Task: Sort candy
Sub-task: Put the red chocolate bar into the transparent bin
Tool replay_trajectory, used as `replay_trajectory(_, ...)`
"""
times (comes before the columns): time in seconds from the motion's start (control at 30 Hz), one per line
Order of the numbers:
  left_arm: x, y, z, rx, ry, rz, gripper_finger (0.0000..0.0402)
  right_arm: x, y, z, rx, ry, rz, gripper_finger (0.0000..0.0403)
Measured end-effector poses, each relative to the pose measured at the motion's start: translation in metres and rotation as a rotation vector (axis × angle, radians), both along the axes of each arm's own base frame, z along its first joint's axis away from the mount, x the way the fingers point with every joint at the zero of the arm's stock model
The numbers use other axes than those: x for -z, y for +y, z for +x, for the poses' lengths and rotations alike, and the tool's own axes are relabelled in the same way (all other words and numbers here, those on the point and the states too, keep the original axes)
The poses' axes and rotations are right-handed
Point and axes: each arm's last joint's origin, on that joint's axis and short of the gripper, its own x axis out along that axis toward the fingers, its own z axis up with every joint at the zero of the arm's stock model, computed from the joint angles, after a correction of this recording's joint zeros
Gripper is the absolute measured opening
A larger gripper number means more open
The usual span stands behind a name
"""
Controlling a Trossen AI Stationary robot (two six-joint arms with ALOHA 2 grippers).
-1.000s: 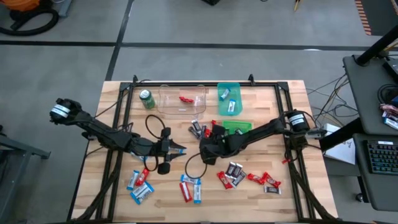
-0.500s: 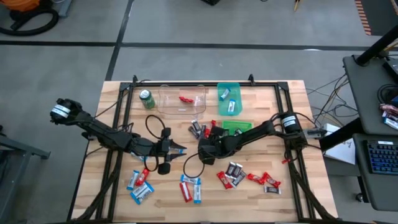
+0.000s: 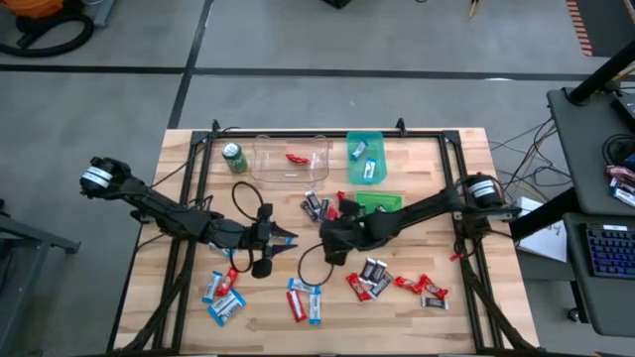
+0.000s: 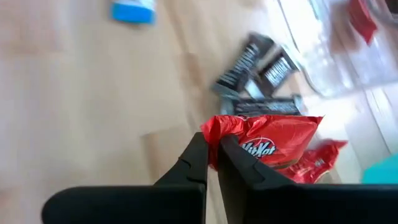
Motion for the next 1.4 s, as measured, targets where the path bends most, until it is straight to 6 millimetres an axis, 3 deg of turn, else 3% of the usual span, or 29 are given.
replay_trajectory(0.13,-0.001,-0.002,0.000,0.074,-0.013,-0.029,0.0128,-0.020,0.018,-0.014,-0.164,-0.095,0.054,0.0009)
replay_trajectory(0.3,0.001,-0.009,0.008,0.195,-0.084,-0.035,0.0172,-0.025,0.034,-0.037,-0.547,-0.368,0.233,0.0009)
replay_trajectory(0.5,0.023,-0.016,0.025,0.222,-0.128,-0.006,0.0208,-0.026,0.034,-0.065,-0.810,-0.731,0.379,0.0009)
replay_trajectory(0.6,0.028,-0.021,0.034,0.276,-0.210,-0.019,0.0215,-0.026,0.034,-0.070,-0.896,-0.809,0.408,0.0009)
replay_trajectory(0.73,0.031,-0.024,0.042,0.339,-0.308,-0.040,0.0217,-0.025,0.035,-0.070,-0.918,-0.811,0.395,0.0009)
replay_trajectory(1.13,0.034,-0.027,0.063,0.327,-0.328,-0.103,0.0211,-0.029,0.036,-0.066,-0.956,-0.801,0.335,0.0009)
replay_trajectory(1.27,0.032,-0.027,0.064,0.326,-0.335,-0.099,0.0175,-0.029,0.036,-0.066,-0.950,-0.797,0.345,0.0009)
replay_trajectory(1.4,0.033,-0.027,0.064,0.326,-0.320,-0.096,0.0106,-0.028,0.036,-0.066,-0.942,-0.790,0.342,0.0009)
